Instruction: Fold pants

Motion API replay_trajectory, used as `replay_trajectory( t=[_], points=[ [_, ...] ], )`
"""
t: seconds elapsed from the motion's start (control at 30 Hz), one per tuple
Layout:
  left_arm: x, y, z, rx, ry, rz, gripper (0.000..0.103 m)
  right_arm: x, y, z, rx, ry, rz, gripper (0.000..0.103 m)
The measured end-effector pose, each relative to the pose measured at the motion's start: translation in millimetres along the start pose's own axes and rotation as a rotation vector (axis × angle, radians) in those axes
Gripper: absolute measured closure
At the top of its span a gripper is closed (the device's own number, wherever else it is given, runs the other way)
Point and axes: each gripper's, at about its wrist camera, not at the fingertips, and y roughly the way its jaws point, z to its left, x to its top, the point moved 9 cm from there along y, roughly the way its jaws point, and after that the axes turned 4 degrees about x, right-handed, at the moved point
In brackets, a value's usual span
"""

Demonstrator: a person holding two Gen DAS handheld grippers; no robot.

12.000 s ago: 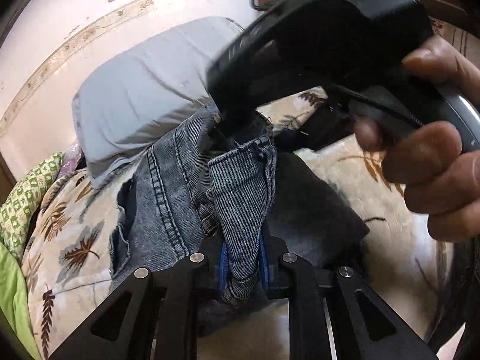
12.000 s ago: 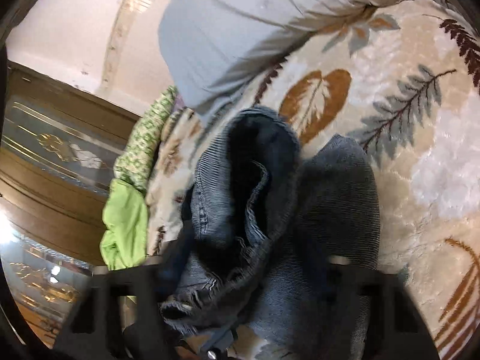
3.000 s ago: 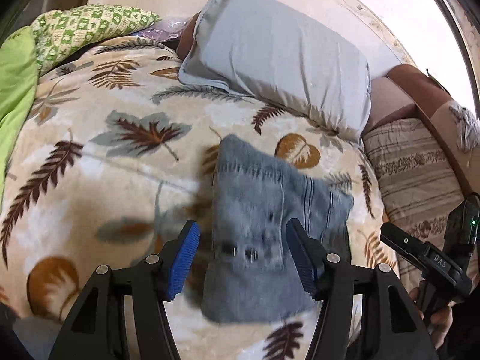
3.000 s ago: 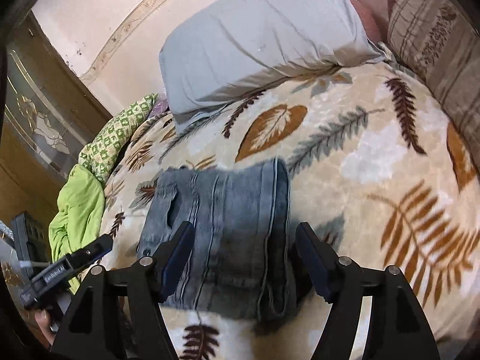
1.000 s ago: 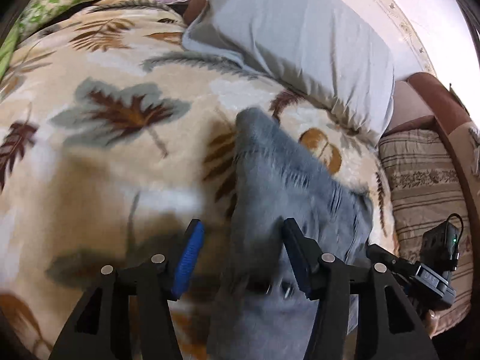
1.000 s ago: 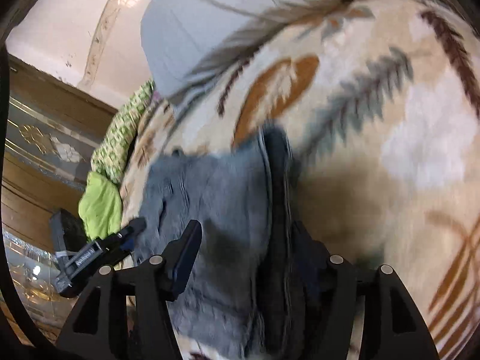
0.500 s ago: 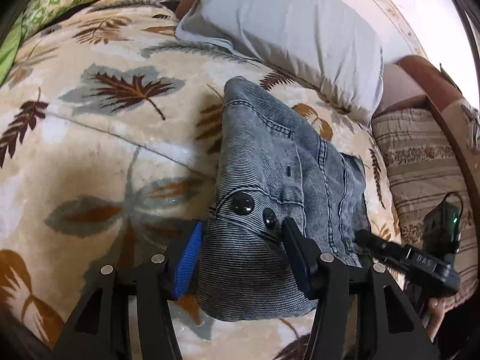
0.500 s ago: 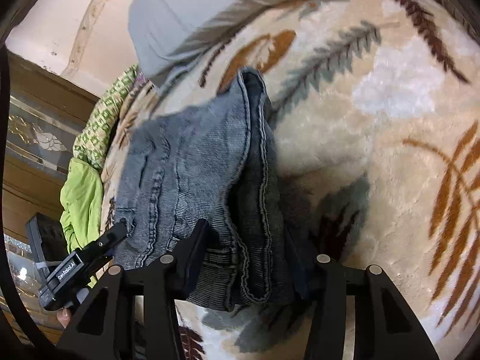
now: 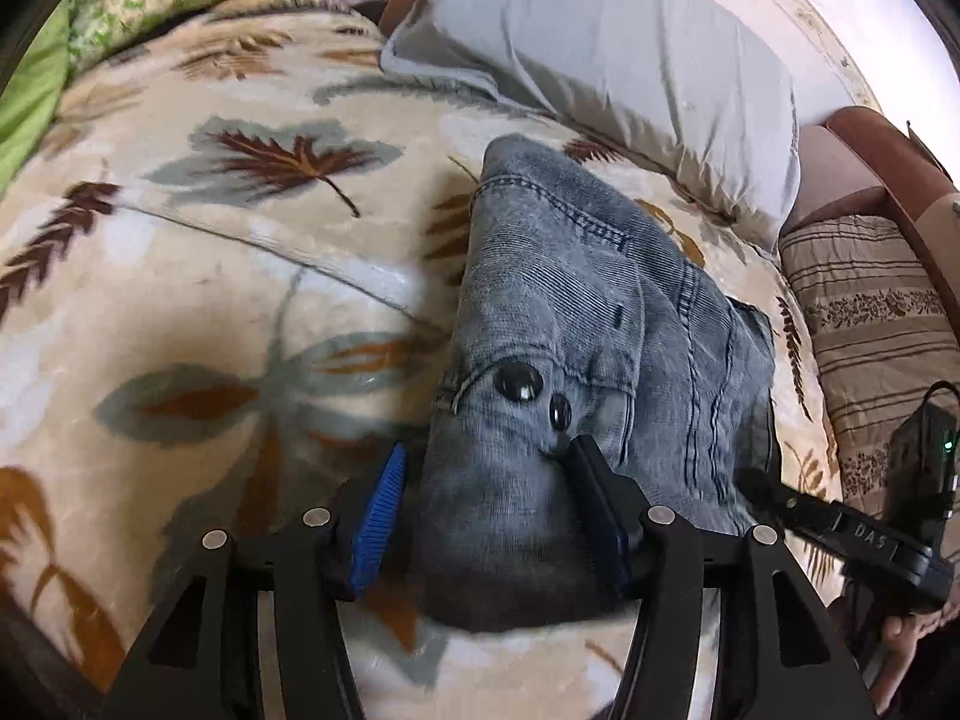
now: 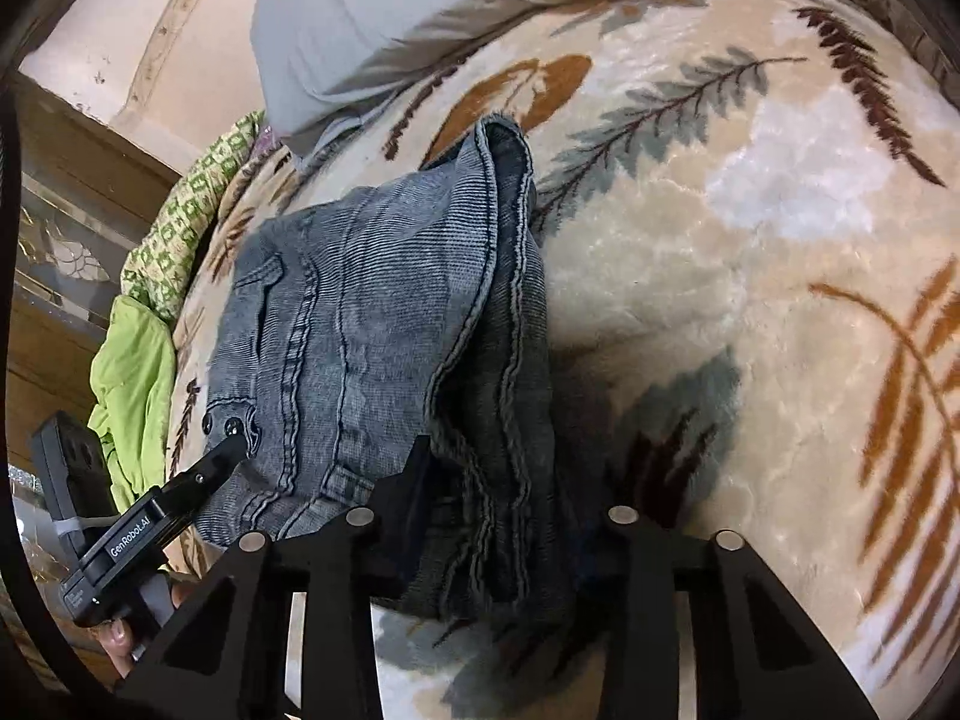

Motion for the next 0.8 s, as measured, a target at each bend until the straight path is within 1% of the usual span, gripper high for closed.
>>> replay_trajectory(
  t=[0.03, 0.1, 0.17, 0.23, 0.33, 0.43, 0.47, 0.53, 0.7, 0.77, 0.8],
  points=[
    [-3, -7, 0, 0.008, 0.011, -0.018, 0.046, -4, -7, 2, 0.001, -0.001, -0.014, 0.062],
    [-9, -24, -1, 0.018, 0.038, -0.051, 0.045, -14, -19, 5, 0.012, -0.008, -0.032, 0.056],
    [-14, -35, -4, -0.008, 0.048, -0.053, 0.046, -20, -23, 8, 0.016, -0.01, -0.034, 0.05],
    [-19, -45, -6, -0.024, 0.053, -0.065, 0.046, -25, -27, 8, 0.009, -0.006, -0.044, 0.05],
    [-26, -52, -6, -0.044, 0.066, -0.063, 0.045, -27, -30, 8, 0.025, 0.014, -0.049, 0.049],
    [-33, -47, -5, -0.024, 0.09, -0.036, 0.045, -30, -27, 6, 0.006, 0.006, -0.04, 0.049],
    [-35, -45, -5, 0.002, 0.105, -0.034, 0.044, -31, -26, 6, -0.009, -0.003, -0.035, 0.05],
    [-34, -42, -7, 0.027, 0.125, -0.031, 0.045, -33, -25, 6, -0.039, -0.026, -0.029, 0.054],
    [-38, -38, -18, 0.109, 0.214, -0.046, 0.047, -35, -23, 5, -0.112, -0.067, -0.025, 0.069],
    [-39, -37, -20, 0.126, 0.233, -0.047, 0.047, -37, -22, 4, -0.133, -0.078, -0.016, 0.076],
    [-40, -35, -22, 0.132, 0.241, -0.044, 0.047, -37, -22, 4, -0.142, -0.083, -0.011, 0.077]
  ],
)
